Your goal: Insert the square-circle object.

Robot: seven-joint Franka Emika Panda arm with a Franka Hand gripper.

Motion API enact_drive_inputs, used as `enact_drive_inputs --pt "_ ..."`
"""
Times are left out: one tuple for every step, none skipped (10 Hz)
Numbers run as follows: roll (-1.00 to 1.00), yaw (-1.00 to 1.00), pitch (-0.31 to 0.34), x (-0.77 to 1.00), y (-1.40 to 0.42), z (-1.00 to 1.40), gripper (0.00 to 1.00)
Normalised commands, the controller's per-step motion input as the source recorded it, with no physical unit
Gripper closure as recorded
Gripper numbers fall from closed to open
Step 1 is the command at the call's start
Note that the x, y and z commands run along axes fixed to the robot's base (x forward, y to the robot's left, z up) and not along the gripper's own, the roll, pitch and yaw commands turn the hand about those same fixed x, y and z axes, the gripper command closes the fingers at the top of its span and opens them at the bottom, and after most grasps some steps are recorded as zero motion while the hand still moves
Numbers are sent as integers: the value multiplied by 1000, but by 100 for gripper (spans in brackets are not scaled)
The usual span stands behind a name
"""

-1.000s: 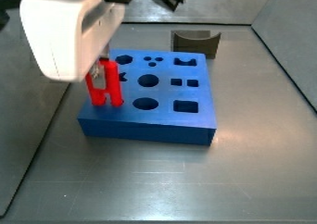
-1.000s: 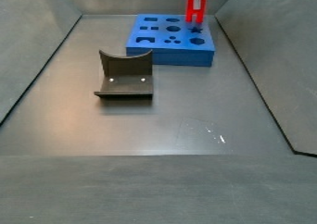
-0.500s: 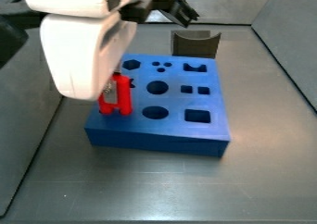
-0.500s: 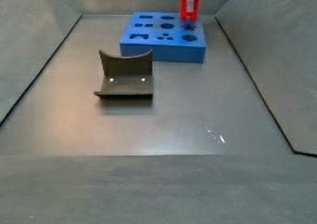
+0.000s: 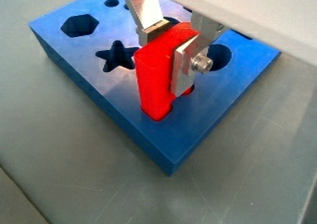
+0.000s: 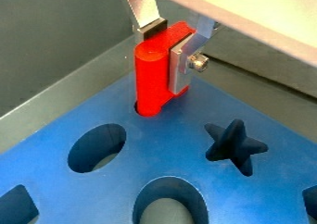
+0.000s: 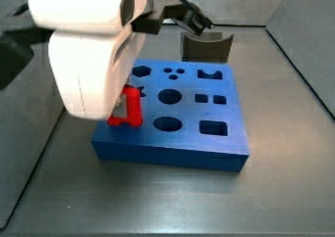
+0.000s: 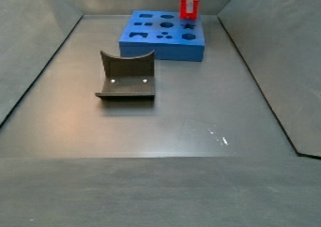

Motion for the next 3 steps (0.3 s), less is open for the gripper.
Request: enact_drive_inputs --pt "0 0 -80 0 -34 -154 100" --pt "0 0 -21 0 0 -80 100" --pt "90 0 0 0 31 -9 100"
